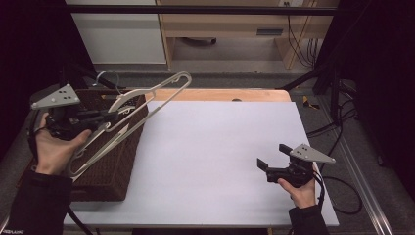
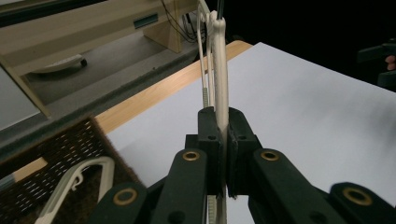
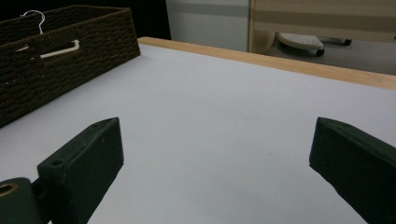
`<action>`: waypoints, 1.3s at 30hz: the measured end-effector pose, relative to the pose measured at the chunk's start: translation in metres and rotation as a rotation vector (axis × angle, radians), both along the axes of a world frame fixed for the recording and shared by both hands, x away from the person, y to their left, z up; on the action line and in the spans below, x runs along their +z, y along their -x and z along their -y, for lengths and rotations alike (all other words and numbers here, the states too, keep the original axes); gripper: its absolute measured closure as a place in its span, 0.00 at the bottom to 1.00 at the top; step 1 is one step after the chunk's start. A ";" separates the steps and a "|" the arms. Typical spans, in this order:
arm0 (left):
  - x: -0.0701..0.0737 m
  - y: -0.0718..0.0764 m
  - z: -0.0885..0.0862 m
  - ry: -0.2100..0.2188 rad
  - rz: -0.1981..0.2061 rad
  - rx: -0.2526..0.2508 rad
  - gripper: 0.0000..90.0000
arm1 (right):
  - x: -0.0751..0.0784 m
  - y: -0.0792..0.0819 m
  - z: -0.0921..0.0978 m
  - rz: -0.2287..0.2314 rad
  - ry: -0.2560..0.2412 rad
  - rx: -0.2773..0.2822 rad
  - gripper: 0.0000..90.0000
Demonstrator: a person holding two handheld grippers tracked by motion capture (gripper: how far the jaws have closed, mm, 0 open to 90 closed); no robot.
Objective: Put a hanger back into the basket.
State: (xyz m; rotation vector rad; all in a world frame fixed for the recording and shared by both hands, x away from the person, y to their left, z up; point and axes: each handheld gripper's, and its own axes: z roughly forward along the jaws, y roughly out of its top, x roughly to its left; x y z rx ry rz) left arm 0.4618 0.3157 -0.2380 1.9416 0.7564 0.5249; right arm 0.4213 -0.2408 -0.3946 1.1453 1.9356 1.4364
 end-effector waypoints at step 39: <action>-0.071 -0.032 -0.134 -0.041 -0.115 0.171 0.96 | -0.001 -0.002 0.002 0.004 0.005 -0.004 0.03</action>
